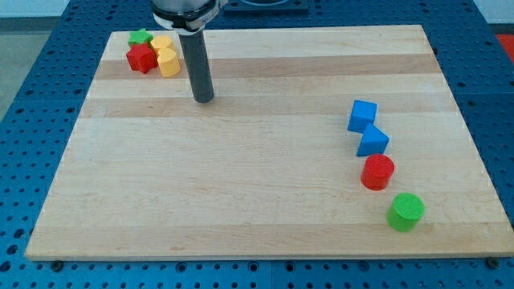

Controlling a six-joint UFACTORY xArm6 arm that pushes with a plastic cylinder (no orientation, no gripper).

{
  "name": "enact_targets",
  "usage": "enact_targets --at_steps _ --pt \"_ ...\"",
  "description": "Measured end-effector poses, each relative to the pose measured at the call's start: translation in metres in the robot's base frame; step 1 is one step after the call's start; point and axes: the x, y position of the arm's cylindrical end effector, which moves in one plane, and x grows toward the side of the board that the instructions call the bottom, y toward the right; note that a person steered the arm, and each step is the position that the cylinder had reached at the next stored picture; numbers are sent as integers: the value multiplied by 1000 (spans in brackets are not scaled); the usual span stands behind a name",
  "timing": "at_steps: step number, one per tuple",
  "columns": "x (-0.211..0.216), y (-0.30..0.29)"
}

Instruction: Move the blue cube away from the blue triangle

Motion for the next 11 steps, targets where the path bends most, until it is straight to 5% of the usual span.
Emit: enact_targets --at_steps 1,3,5,7,8,9,11 --pt "2 2" --pt "26 96" --pt "27 123" --pt "4 240" --pt "5 250" --pt "50 301" --pt "58 296"
